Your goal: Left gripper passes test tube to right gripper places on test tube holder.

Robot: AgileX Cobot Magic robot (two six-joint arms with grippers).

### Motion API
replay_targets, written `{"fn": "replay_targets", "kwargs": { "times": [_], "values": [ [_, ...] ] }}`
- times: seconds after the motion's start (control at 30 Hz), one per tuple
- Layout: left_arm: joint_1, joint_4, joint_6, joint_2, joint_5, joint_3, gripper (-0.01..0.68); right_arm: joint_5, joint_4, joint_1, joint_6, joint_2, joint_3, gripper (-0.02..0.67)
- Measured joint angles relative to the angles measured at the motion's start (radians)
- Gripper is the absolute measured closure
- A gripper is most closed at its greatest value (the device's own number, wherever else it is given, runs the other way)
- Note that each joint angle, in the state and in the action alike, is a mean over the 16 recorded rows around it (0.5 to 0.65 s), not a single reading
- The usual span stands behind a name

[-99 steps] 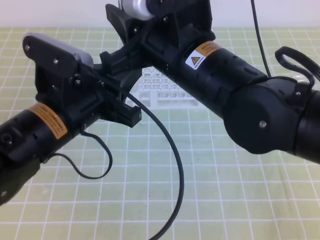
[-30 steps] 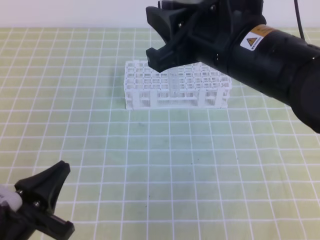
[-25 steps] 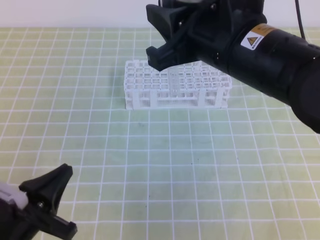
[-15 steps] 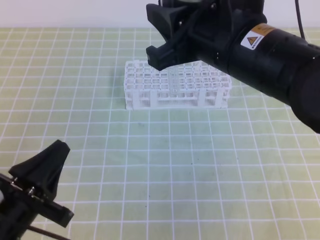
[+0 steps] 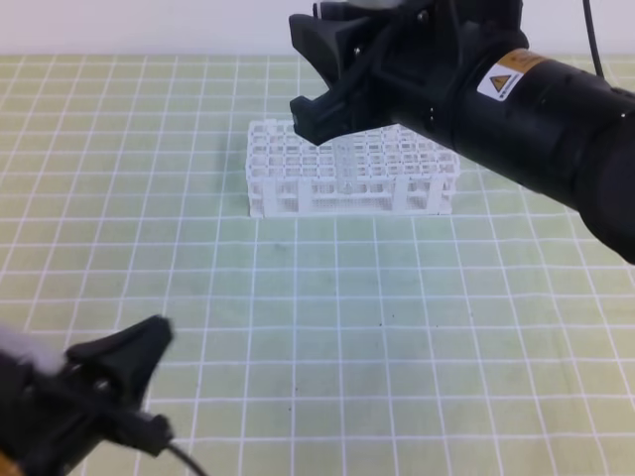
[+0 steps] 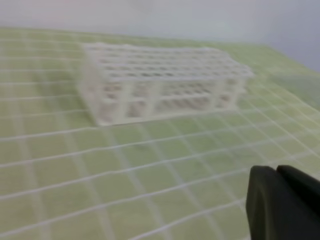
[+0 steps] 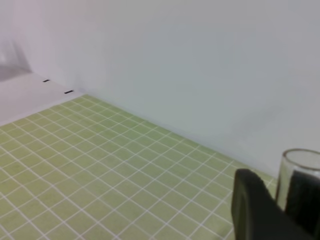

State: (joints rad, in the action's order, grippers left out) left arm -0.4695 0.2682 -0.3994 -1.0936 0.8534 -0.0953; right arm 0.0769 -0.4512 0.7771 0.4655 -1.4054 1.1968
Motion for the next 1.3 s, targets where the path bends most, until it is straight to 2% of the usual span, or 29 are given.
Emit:
{"fn": "replay_targets", "kwargs": {
  "times": [0.3,0.57,0.93,1.1,1.3],
  "values": [
    [-0.010,0.424,-0.309,0.134,-0.471,-0.204,0.672,-0.006,0.001,0.000,0.000,0.000,0.000,0.558],
    [-0.020,0.661,-0.497,0.418,-0.716,-0.260,0.672,-0.007,0.001,0.000,0.000,0.000,0.000,0.558],
    [-0.021,0.672,-0.514,0.835,-0.837,-0.140,0.672,-0.008,0.006,0.000,0.000,0.000,0.000,0.558],
    [-0.021,0.680,-0.518,0.932,-0.844,-0.059,0.672,-0.009,0.009,0.000,0.000,0.000,0.000,0.558],
    [-0.021,0.693,-0.519,0.957,-0.817,0.030,0.672,-0.009,0.011,0.000,0.000,0.000,0.000,0.558]
  ]
}}
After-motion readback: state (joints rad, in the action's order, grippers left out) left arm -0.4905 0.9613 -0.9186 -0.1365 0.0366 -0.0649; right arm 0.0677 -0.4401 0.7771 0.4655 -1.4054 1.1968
